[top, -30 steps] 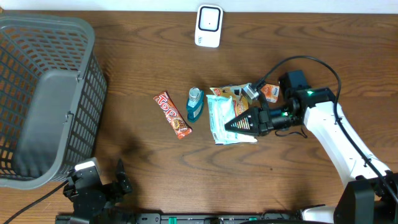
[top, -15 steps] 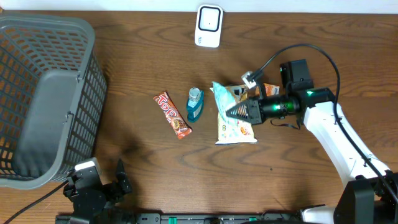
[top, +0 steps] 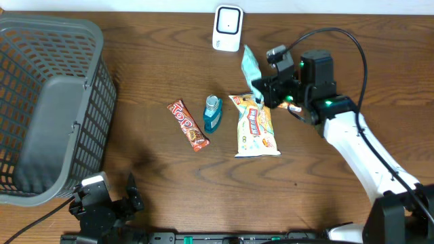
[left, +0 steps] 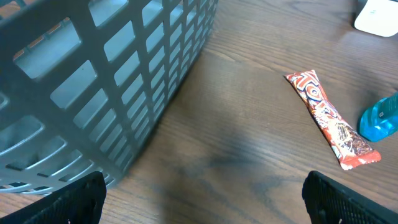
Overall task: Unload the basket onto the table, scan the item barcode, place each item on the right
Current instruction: 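Carry the green pack to the white scanner and hold it there, then move the green pack off to the right edge and release it, then reach the right gripper to the orange tissue box, then grasp the orange tissue box with the right gripper and lift, then hold the orange tissue box under the white scanner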
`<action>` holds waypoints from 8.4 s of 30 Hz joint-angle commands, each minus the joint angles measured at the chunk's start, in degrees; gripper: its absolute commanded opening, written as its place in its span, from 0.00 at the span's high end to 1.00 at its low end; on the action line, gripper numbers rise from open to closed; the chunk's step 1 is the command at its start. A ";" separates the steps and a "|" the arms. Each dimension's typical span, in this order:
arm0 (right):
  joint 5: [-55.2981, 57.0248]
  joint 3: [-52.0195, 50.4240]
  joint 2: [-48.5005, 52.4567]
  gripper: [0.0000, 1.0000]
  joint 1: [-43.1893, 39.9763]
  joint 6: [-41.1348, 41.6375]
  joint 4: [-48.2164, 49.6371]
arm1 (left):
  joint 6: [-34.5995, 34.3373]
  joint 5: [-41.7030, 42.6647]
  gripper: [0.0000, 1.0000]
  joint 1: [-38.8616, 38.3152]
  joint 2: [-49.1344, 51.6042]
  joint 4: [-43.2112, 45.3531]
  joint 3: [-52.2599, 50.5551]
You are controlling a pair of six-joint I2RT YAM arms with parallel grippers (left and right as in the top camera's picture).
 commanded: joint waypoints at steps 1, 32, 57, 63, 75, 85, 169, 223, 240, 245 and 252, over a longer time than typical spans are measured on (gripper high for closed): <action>7.63 2.73 6.47 0.99 1.38 2.73 3.78 | -0.11 -0.76 0.02 0.13 -0.09 0.04 0.15; 27.06 61.33 50.82 0.99 7.28 -0.98 -5.44 | -0.11 -0.76 0.02 0.13 -0.09 0.04 0.15; 44.57 62.42 31.15 0.99 -10.88 -0.98 -55.15 | -0.11 -0.76 0.02 0.13 -0.09 0.04 0.15; 44.92 57.29 31.61 0.99 -21.90 -1.01 -52.52 | -0.11 -0.76 0.02 0.13 -0.09 0.04 0.15; 44.96 35.50 31.65 0.99 -41.53 -4.44 -33.00 | -0.11 -0.76 0.02 0.13 -0.09 0.04 0.15; 49.48 32.76 31.56 0.92 -52.52 -0.81 -30.95 | -0.11 -0.76 0.02 0.13 -0.09 0.04 0.15; 1.84 -8.61 23.76 0.61 -18.12 16.72 9.01 | -0.11 -0.76 0.02 0.13 -0.09 0.04 0.15; -21.81 -8.46 -7.13 0.99 -15.47 15.13 -41.94 | -0.11 -0.76 0.01 0.13 -0.09 0.04 0.15; 13.64 -8.52 4.76 0.99 2.99 -3.13 24.13 | -0.11 -0.76 0.02 0.13 -0.09 0.04 0.15; 13.53 -8.50 14.91 0.99 3.78 -3.06 43.17 | -0.11 -0.76 0.02 0.13 -0.09 0.04 0.15; 13.09 -6.45 27.39 0.99 4.31 1.57 68.70 | -0.11 -0.76 0.02 0.13 -0.09 0.04 0.15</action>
